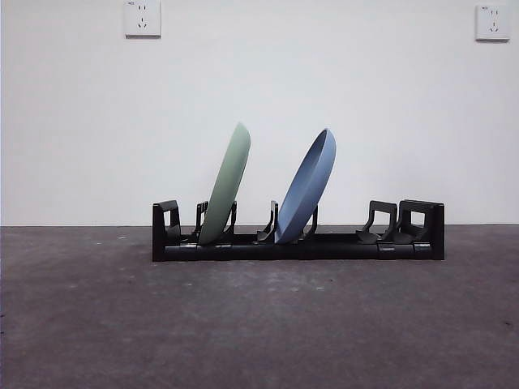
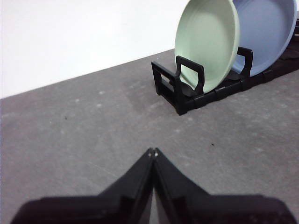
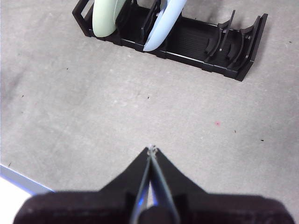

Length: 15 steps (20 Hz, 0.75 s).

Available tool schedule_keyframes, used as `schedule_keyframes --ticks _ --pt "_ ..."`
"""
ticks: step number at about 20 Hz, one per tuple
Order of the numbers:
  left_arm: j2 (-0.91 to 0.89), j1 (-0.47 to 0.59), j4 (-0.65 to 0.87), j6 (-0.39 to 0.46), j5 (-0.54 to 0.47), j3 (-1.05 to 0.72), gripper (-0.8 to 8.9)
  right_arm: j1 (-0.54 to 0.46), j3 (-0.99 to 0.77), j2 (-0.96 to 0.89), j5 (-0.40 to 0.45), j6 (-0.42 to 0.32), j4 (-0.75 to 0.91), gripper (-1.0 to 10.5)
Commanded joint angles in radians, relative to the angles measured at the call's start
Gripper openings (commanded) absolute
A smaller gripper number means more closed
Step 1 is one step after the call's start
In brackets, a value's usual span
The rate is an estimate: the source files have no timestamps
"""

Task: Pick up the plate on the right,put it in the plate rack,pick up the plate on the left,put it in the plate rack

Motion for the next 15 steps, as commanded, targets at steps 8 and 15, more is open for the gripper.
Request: schedule_keyframes --ticks 8,15 --pt "-0.001 0.007 0.016 -0.091 -0.003 -0.027 -0.04 0.0 -0.006 0.001 0.005 0.003 0.007 0.0" --pt "0.027 0.007 0.016 -0.091 -0.003 -0.027 -0.04 0.0 -0.006 0.001 0.005 0.003 0.007 0.0"
